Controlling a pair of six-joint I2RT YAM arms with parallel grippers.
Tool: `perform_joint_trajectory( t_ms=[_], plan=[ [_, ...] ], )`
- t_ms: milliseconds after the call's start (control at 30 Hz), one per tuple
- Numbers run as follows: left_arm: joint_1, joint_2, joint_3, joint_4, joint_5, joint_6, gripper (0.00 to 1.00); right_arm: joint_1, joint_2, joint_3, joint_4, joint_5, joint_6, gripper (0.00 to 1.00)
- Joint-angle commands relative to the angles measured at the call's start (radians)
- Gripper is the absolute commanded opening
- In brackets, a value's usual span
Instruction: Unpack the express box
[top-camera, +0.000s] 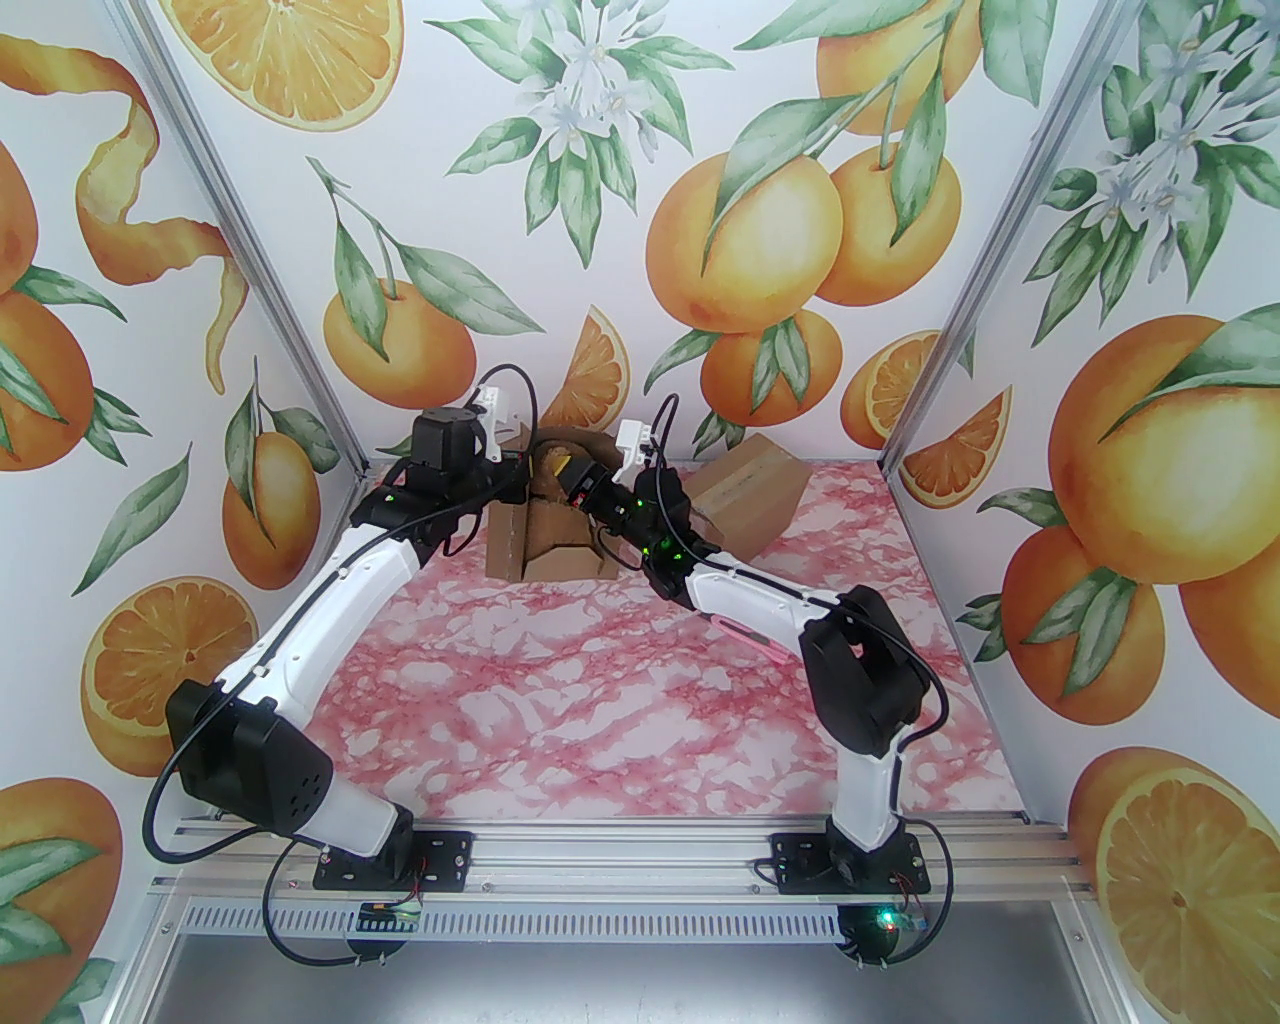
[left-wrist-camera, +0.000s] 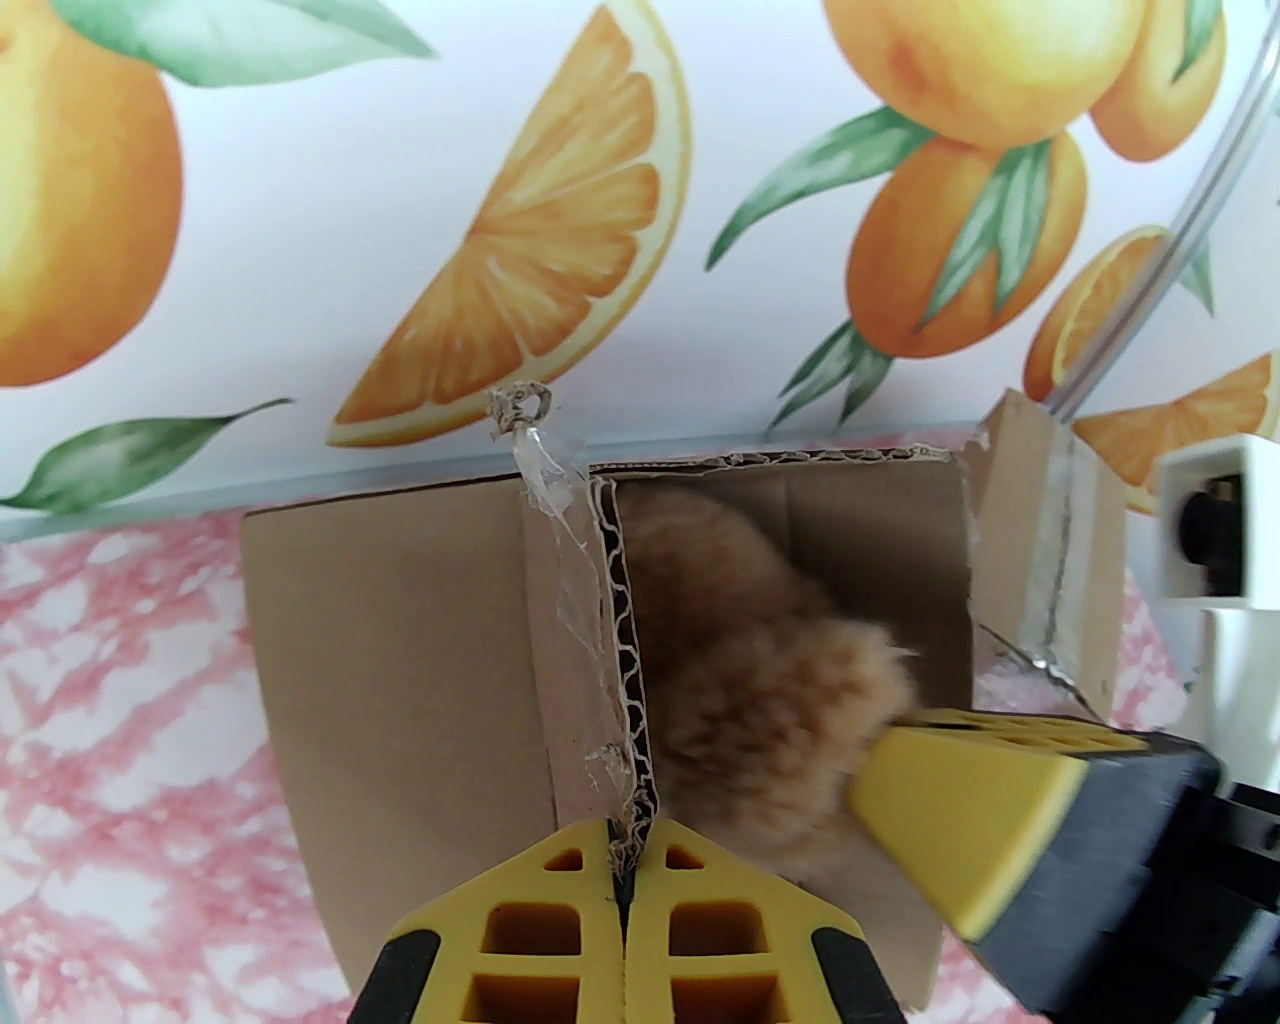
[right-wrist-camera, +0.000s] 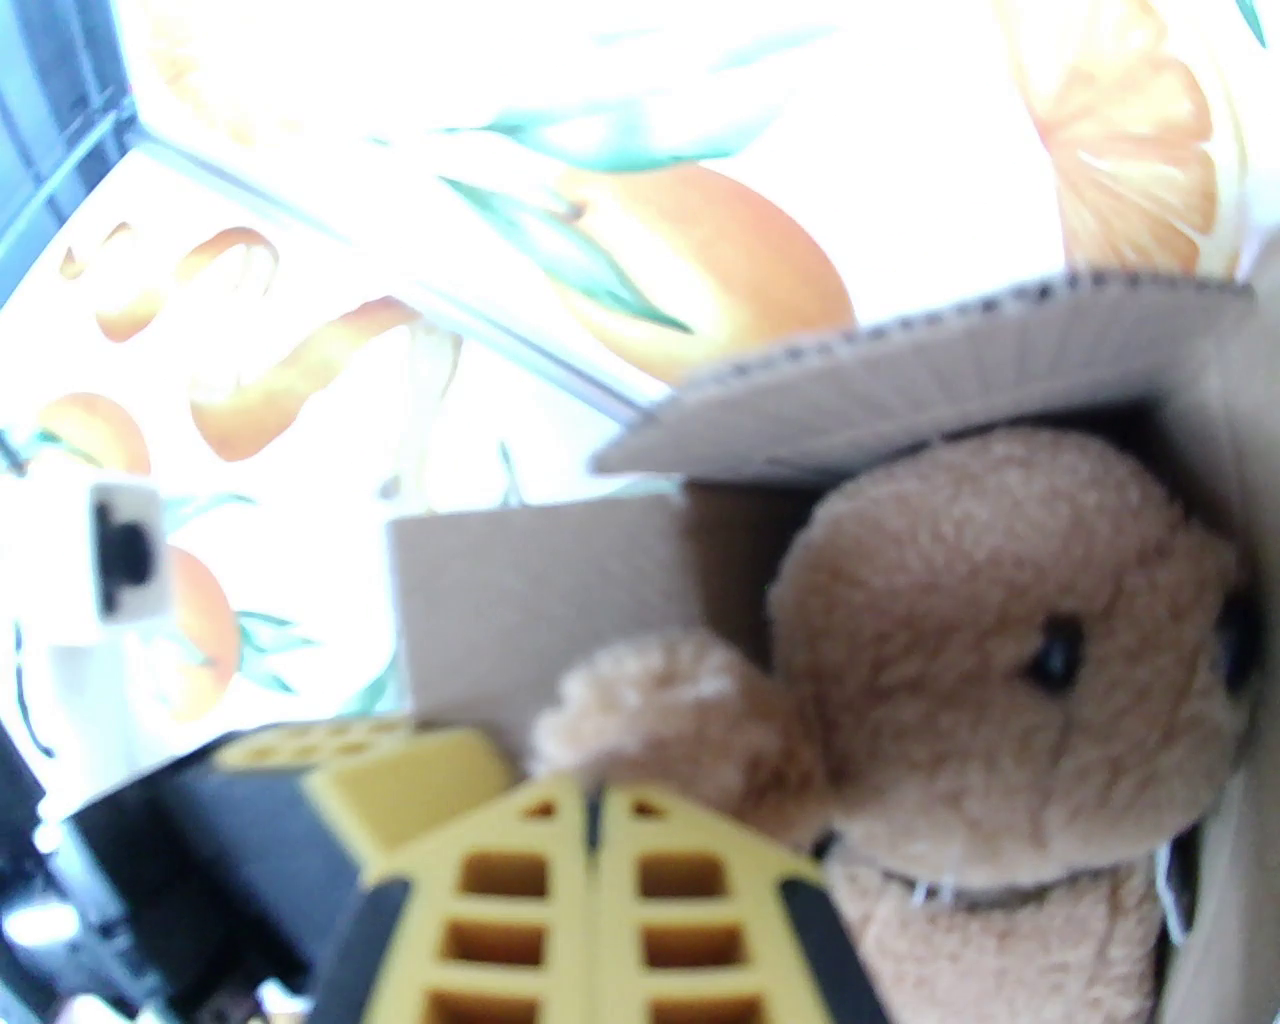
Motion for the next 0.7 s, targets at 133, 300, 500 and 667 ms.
perform_joint_trajectory(
  t_ms=[133, 300, 500, 667],
  plan=[
    [0.013, 0.011, 0.017, -0.066, -0.027, -0.025, 0.00, 0.002, -0.045, 0.063, 0.067, -0.062, -0.044, 0.00],
    [0.049, 0.092, 0.082, -0.125, -0.048, -0.060, 0.00, -0.001, -0.044, 0.187, 0.105, -0.124, -0.069, 0.00],
    [0.086, 0.127, 0.097, -0.115, -0.041, -0.084, 0.00, -0.023, -0.054, 0.310, 0.097, -0.148, -0.090, 0.00],
    [0.164, 0.152, 0.121, -0.152, -0.020, -0.062, 0.00, -0.052, -0.112, 0.302, 0.103, -0.130, -0.116, 0.00]
  ],
)
